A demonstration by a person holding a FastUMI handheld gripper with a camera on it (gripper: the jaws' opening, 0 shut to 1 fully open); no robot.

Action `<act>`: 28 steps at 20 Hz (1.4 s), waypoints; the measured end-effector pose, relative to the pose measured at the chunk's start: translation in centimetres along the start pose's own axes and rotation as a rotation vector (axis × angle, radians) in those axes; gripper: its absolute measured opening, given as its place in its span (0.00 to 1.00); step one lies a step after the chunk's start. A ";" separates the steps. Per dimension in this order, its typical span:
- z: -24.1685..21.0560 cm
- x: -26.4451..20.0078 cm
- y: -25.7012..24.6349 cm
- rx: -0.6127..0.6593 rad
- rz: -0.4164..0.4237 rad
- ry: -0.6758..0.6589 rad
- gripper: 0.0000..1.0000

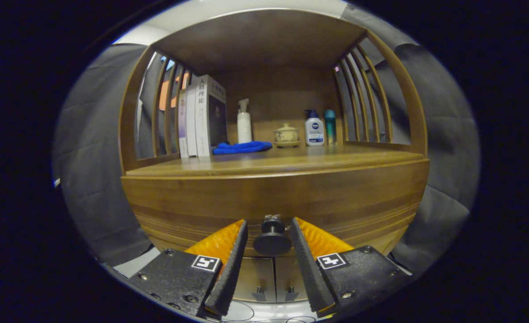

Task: Pull open the drawer, take out the items inside it, and place them on the countertop above the cabinet.

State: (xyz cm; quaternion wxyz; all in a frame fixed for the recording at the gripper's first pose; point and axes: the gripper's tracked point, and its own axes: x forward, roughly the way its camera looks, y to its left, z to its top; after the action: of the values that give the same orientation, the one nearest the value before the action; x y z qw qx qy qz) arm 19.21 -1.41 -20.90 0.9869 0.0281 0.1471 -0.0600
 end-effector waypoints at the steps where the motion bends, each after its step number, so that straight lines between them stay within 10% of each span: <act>1: -0.7 0.3 -0.3 0.004 -0.014 0.023 0.65; 15: -1.0 0.3 -0.7 0.066 -0.038 0.066 0.35; 28: -3.3 -8.9 -0.7 0.063 -0.008 0.080 0.35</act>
State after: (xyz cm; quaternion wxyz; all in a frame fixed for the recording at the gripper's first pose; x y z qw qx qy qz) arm 9.70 -0.86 -21.48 0.9786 0.0608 0.1844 -0.0673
